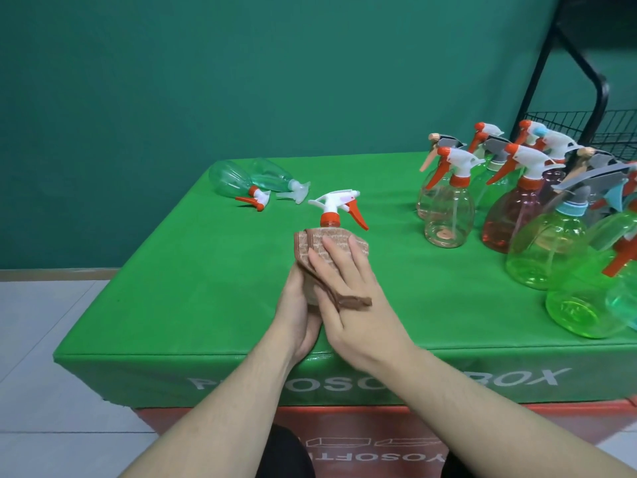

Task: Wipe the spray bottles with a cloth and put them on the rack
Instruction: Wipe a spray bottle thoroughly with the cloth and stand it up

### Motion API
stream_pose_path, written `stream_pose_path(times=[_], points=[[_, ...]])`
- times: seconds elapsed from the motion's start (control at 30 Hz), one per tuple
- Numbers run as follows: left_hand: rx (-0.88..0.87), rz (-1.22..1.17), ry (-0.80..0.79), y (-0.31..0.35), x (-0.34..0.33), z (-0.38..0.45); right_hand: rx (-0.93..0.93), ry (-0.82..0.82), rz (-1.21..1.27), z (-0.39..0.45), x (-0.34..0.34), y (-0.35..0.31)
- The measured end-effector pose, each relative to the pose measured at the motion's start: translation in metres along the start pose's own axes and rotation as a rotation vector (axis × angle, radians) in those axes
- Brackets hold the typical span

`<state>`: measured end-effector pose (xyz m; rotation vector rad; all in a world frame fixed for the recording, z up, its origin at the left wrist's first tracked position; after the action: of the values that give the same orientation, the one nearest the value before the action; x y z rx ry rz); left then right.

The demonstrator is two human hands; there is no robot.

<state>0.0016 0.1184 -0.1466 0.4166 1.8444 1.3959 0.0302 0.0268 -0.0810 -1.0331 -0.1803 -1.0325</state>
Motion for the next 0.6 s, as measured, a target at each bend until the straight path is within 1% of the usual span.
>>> stream_pose_path(times=[0.13, 0.27, 0.4, 0.47, 0.6], points=[[-0.011, -0.032, -0.030, 0.005, -0.005, -0.005, -0.081, -0.003, -0.024, 0.033, 0.004, 0.002], [0.029, -0.050, -0.046, 0.005, -0.005, -0.006, -0.252, -0.027, 0.095, 0.055, 0.002, 0.015], [0.047, -0.084, -0.023, 0.002, -0.003, -0.004, -0.356, -0.015, 0.106, 0.062, 0.000, 0.022], [0.044, -0.089, -0.003, 0.001, -0.002, -0.004, -0.335, -0.001, 0.108, 0.058, -0.002, 0.017], [0.023, -0.132, 0.032, 0.001, 0.003, -0.003, -0.197, 0.052, 0.120, 0.037, -0.002, 0.000]])
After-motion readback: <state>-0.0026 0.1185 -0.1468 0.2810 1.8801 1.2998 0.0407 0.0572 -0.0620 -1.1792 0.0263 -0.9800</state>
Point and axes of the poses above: each hand's wrist, its own z-axis towards the middle knuckle, its own x-axis out of the back of the hand, y = z × x, the point moved 8 cm from there along z, towards the middle knuckle, and after that the axes turned 12 degrees about z, right-handed, at the moved point
